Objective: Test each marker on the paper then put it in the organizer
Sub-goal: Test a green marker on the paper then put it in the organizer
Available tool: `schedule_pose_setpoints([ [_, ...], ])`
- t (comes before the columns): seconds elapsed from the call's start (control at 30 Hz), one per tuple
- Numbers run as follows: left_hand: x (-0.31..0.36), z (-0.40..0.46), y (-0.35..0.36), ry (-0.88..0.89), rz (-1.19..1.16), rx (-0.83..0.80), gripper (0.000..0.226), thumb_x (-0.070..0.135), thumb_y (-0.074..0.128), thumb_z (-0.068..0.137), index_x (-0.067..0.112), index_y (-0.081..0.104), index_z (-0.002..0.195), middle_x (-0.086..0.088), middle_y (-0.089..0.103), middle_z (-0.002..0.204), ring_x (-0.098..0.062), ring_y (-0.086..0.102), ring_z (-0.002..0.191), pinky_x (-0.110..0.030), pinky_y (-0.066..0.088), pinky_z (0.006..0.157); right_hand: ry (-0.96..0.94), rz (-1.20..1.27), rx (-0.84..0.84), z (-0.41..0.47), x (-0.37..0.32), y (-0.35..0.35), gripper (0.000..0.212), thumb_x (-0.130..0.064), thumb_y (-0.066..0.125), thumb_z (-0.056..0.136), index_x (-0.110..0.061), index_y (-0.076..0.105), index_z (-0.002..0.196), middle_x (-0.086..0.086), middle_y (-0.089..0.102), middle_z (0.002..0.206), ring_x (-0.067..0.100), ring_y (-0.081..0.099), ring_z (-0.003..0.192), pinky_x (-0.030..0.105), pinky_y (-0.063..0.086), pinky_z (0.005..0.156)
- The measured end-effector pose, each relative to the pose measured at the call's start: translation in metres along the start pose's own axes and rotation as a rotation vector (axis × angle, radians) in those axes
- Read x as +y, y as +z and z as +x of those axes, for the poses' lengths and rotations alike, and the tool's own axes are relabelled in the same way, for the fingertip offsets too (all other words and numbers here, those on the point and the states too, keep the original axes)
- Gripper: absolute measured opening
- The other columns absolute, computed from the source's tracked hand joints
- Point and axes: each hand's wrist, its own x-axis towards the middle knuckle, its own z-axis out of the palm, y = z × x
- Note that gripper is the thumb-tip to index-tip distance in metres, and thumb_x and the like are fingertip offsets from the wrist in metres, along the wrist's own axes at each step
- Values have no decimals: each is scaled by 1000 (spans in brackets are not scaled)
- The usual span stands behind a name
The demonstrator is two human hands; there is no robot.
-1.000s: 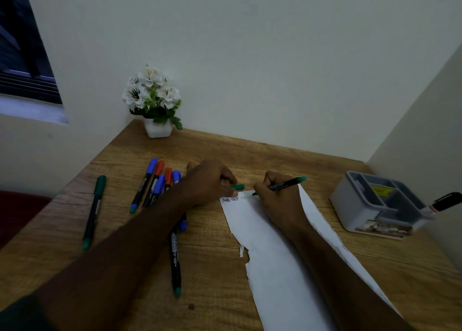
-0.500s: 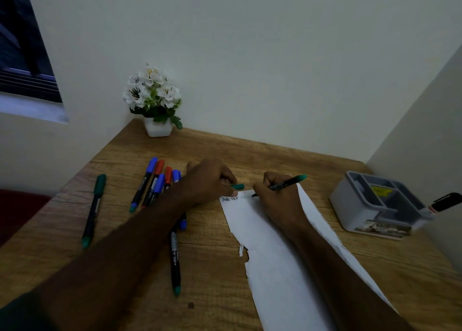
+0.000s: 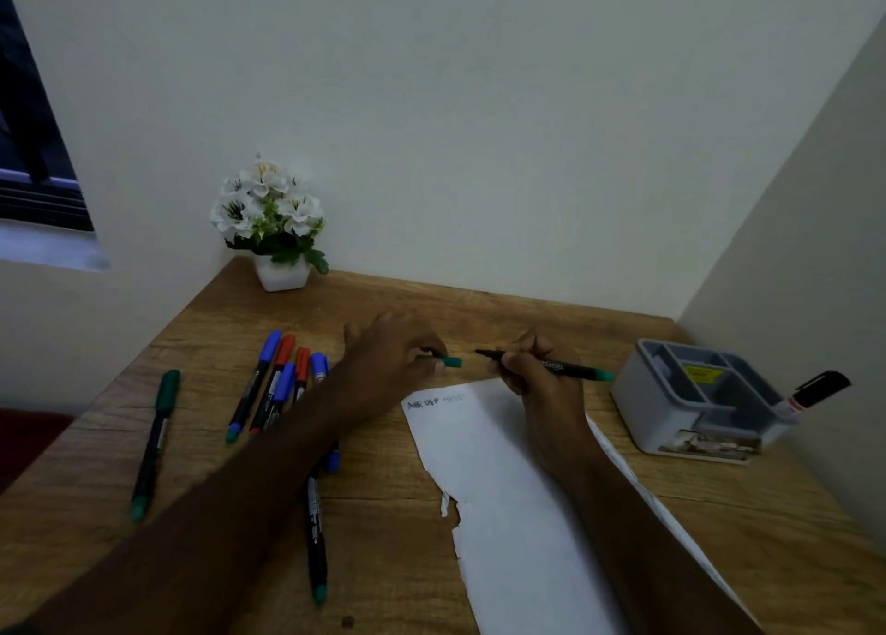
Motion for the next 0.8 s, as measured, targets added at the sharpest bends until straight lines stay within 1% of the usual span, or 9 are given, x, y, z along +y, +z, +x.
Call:
schedule_pose_setpoints([
  [0.1, 0, 0, 2, 47, -73, 29, 8, 37, 58, 92, 41, 64, 97, 26, 55, 98, -4, 42, 108, -39, 22, 89, -14, 50, 2, 1, 0, -1, 8, -16, 61, 75, -18, 59, 67, 15, 63, 65, 14, 54, 58, 25, 44, 60],
  [0.2, 1, 0, 4, 66, -106, 30, 10, 39, 56, 93, 41, 64, 99, 27, 57, 98, -1, 42, 103, -37, 19, 86, -44, 49, 3, 1, -1, 0, 11, -16, 61, 76, -20, 58, 66, 21, 63, 66, 14, 53, 56, 26, 43, 57],
  [0.27, 1, 1, 4, 68, -120, 49, 12, 40, 56, 94, 41, 64, 102, 26, 58, 101, -1, 43, 104, -36, 18, 86, -59, 46, 0, 0, -1, 0, 14, -16, 61, 77, -21, 59, 64, 21, 63, 67, 14, 52, 56, 27, 42, 56],
  [0.37, 1, 0, 4, 79, -152, 57, 12, 38, 58, 93, 41, 65, 102, 29, 56, 100, -2, 45, 106, -33, 15, 83, -59, 29, -5, -1, -1, 1, 14, -19, 62, 77, -23, 62, 64, 17, 64, 67, 12, 55, 60, 25, 43, 59],
  [0.5, 2, -1, 3, 103, -179, 22, 10, 37, 59, 93, 40, 65, 100, 25, 59, 101, -4, 48, 107, -42, 24, 96, -16, 82, -30, -3, -2, 0, 12, -21, 63, 76, -21, 58, 65, 14, 65, 66, 13, 51, 60, 28, 42, 60],
  [0.6, 2, 0, 0, 87, -220, 16, 11, 38, 59, 92, 44, 63, 100, 22, 61, 104, -6, 50, 108, -42, 23, 98, -7, 173, -50, -4, -4, -2, 8, -19, 64, 76, -16, 59, 71, 16, 65, 67, 17, 50, 60, 27, 42, 58],
  [0.7, 4, -1, -1, 108, -244, -28, 11, 37, 59, 93, 40, 65, 102, 19, 62, 103, -7, 52, 105, -52, 28, 102, -18, 168, -85, -5, -5, -1, 11, -18, 68, 80, -12, 60, 76, 18, 67, 70, 20, 54, 60, 27, 44, 57],
  [0.73, 6, -1, -1, 125, -269, -38, 12, 34, 60, 93, 36, 66, 102, 18, 62, 101, -8, 53, 104, -55, 31, 101, -24, 135, -97, -5, -5, 0, 13, -21, 72, 81, -14, 62, 74, 16, 68, 70, 19, 56, 61, 26, 45, 58],
  [0.8, 11, -2, -2, 171, -328, -41, 13, 27, 61, 93, 28, 70, 102, 18, 64, 97, -8, 56, 100, -55, 37, 97, -22, 71, -112, -4, -5, 2, 20, -32, 78, 80, -22, 65, 69, 7, 65, 67, 14, 58, 64, 24, 45, 61],
])
